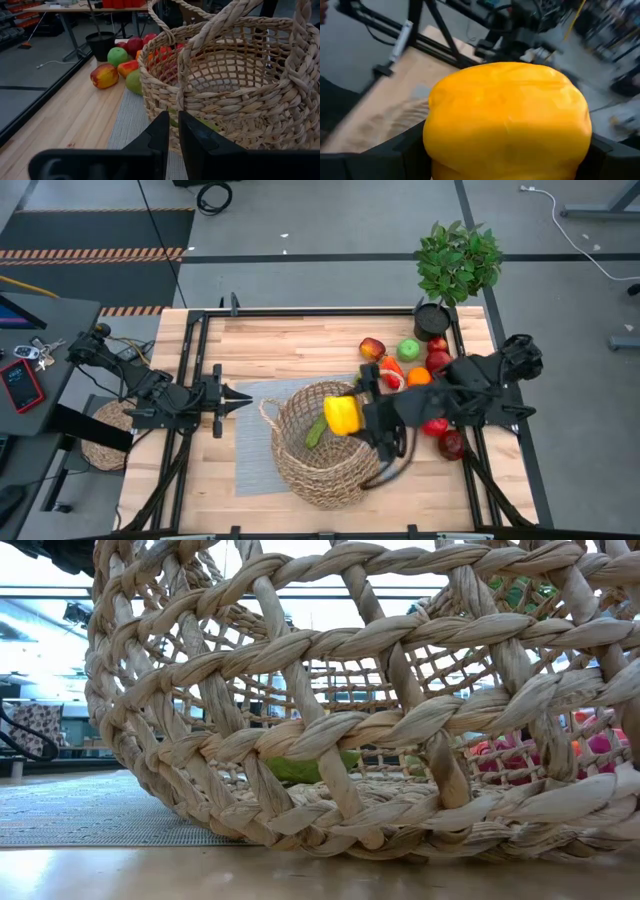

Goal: Build produce basket
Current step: Put the bell pepper into the basket

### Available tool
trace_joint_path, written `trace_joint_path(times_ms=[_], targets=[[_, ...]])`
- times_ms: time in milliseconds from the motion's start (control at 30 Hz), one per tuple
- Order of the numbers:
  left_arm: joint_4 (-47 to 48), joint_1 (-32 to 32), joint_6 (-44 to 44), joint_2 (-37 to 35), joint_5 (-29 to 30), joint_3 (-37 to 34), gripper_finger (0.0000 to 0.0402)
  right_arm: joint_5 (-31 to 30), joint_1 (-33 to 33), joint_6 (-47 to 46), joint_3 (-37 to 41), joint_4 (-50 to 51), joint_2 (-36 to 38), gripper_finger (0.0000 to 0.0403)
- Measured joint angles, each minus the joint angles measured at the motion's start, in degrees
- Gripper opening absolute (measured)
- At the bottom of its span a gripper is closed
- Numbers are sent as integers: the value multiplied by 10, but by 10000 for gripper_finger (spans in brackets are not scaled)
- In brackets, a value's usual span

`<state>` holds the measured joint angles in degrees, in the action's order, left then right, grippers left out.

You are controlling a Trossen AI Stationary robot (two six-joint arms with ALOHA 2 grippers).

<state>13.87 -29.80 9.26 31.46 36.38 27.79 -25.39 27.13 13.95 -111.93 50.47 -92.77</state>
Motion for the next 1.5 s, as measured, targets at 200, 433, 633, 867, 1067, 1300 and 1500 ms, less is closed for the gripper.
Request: trace_joint_path(times_ms=[200,433,633,867,1067,1300,1500], targets=[[0,0,0,0,0,0,48,10,-48,152,57,-68,0,325],[0,0,1,0,0,0,48,-47,-78,313,90,-115,0,325],[0,0,1,0,0,0,48,-52,-94,505,95,-110,0,325],[0,0,1,0,0,0,48,-97,-91,671,94,-158,0,325],[0,0,0,0,0,0,48,-132,-78,761,94,-160,0,325],[0,0,0,0,0,0,48,-141,-68,776,94,-167,0,325],[0,0,0,0,0,0,48,-134,-70,770,94,-163,0,328]])
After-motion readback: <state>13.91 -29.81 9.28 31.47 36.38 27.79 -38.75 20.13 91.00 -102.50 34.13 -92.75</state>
